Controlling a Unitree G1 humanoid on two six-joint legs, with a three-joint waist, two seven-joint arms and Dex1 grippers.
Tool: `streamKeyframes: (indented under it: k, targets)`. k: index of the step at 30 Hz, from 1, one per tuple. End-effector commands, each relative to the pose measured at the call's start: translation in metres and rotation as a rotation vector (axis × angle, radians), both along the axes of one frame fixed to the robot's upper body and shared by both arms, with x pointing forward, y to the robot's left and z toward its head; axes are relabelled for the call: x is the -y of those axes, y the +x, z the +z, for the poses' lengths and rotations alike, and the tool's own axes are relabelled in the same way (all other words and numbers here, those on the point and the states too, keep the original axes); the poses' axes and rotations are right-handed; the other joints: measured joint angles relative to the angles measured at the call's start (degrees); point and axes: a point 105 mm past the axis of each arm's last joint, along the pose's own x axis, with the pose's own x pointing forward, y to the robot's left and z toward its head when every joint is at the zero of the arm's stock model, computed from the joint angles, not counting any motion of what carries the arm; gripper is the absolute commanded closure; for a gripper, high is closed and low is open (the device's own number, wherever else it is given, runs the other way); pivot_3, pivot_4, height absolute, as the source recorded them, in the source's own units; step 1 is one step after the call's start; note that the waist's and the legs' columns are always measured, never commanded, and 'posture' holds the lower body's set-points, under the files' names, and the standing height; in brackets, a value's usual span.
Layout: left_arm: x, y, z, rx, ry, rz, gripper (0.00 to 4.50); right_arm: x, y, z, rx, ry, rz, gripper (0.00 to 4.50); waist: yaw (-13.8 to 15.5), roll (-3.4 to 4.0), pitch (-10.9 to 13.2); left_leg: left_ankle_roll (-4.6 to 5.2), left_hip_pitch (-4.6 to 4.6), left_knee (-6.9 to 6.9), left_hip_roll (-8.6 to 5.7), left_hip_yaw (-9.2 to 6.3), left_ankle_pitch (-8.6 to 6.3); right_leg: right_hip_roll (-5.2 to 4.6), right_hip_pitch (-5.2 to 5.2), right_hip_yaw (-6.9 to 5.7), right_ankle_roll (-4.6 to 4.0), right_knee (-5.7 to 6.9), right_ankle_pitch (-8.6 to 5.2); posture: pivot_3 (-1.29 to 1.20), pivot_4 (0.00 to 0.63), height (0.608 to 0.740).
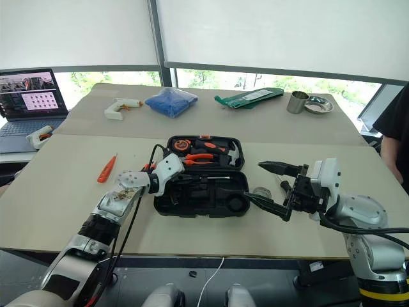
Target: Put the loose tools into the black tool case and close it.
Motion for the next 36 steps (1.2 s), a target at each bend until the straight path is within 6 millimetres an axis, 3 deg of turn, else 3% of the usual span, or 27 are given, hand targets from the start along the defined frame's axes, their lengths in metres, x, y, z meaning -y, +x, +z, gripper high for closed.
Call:
streamKeyframes:
  k: [1, 4, 7, 9, 14, 17, 20, 25, 28, 33, 36]
  targets:
    - [0.002, -0.005, -0.025, -0.074, 0.041, 0.011, 4.47, 0.005, 0.0, 0.005, 0.035, 0.008, -0.035, 0.0, 0.1, 0.06, -0.05, 0.0, 0.06, 0.0, 0.0, 0.0, 0.01, 0.0, 0.05, 0.0, -0.01, 0.0, 0.0, 0.0, 0.15, 0.74]
    - [0.004, -0.004, 0.001, 0.028, -0.089, -0.034, 4.47, 0.011, 0.0, 0.003, 0.022, 0.018, -0.079, 0.0, 0.16, 0.11, -0.07, -0.03, 0.13, 0.0, 0.01, 0.01, 0.03, 0.0, 0.11, 0.01, 0.0, 0.0, 0.0, 0.0, 0.15, 0.74]
    - [0.001, -0.013, 0.049, 0.195, -0.285, -0.132, 3.72, 0.027, -0.005, -0.003, 0.009, 0.011, -0.153, 0.0, 0.07, 0.11, -0.07, -0.03, -0.04, 0.0, 0.03, 0.0, 0.04, 0.0, -0.09, 0.02, -0.06, 0.0, 0.03, 0.0, 0.15, 0.74]
    - [-0.007, -0.021, 0.071, 0.255, -0.343, -0.171, 2.95, 0.04, -0.011, -0.009, 0.001, 0.001, -0.217, 0.0, -0.05, 0.11, -0.07, -0.02, -0.32, 0.0, 0.05, -0.01, 0.03, 0.02, -0.35, 0.03, -0.07, 0.0, 0.05, 0.0, 0.15, 0.74]
    - [-0.036, -0.048, 0.093, 0.316, -0.386, -0.269, 1.21, 0.088, -0.024, -0.029, -0.012, 0.03, -0.463, 0.0, -0.37, 0.16, -0.09, 0.03, -0.38, -0.08, 0.04, -0.07, -0.01, 0.03, -0.36, -0.01, -0.06, -0.07, 0.03, 0.0, 0.15, 0.74]
    - [-0.06, -0.066, 0.089, 0.263, -0.41, -0.273, 0.15, 0.118, -0.034, -0.051, -0.059, 0.004, -0.64, 0.0, -0.63, 0.21, -0.11, 0.03, -0.2, -0.13, 0.07, -0.04, -0.02, 0.01, -0.26, 0.08, -0.04, -0.1, 0.02, 0.0, 0.15, 0.74]
    - [-0.08, -0.09, 0.072, 0.095, -0.416, -0.283, 0.06, 0.139, -0.046, -0.076, -0.174, -0.029, -0.8, 0.0, -1.04, 0.29, -0.1, 0.02, -0.05, -0.17, 0.18, 0.02, -0.01, 0.03, -0.26, 0.16, -0.07, -0.04, -0.05, 0.0, 0.15, 0.74]
    - [-0.099, -0.111, 0.053, 0.041, -0.355, -0.279, 0.06, 0.134, -0.047, -0.08, -0.226, -0.067, -0.825, 0.0, -1.19, 0.37, -0.08, -0.01, 0.06, -0.16, 0.24, 0.03, 0.0, 0.0, -0.26, 0.26, -0.06, 0.01, -0.44, 0.0, 0.15, 0.74]
    - [-0.102, -0.112, 0.05, 0.041, -0.365, -0.255, 0.06, 0.124, -0.03, -0.073, -0.26, -0.077, -0.783, 0.0, -1.41, 0.37, -0.07, -0.02, 0.21, -0.16, 0.23, 0.06, 0.01, -0.04, -0.21, 0.46, 0.0, 0.02, -0.36, 0.0, 0.15, 0.74]
    - [-0.094, -0.109, 0.049, 0.058, -0.369, -0.26, 0.06, 0.114, 0.017, -0.064, -0.392, -0.209, -0.709, 0.0, -1.95, 0.37, -0.06, -0.01, 0.34, -0.16, 0.21, 0.16, 0.02, 0.01, -0.21, 0.63, 0.01, 0.03, -0.3, 0.0, 0.15, 0.74]
    - [-0.09, -0.108, 0.047, 0.065, -0.367, -0.276, 0.06, 0.116, 0.043, -0.071, -0.484, -0.252, -0.721, 0.0, -1.85, 0.35, -0.06, 0.0, 0.3, -0.21, 0.15, 0.18, 0.02, 0.14, -0.22, 0.64, -0.05, -0.04, -0.3, 0.0, 0.15, 0.74]
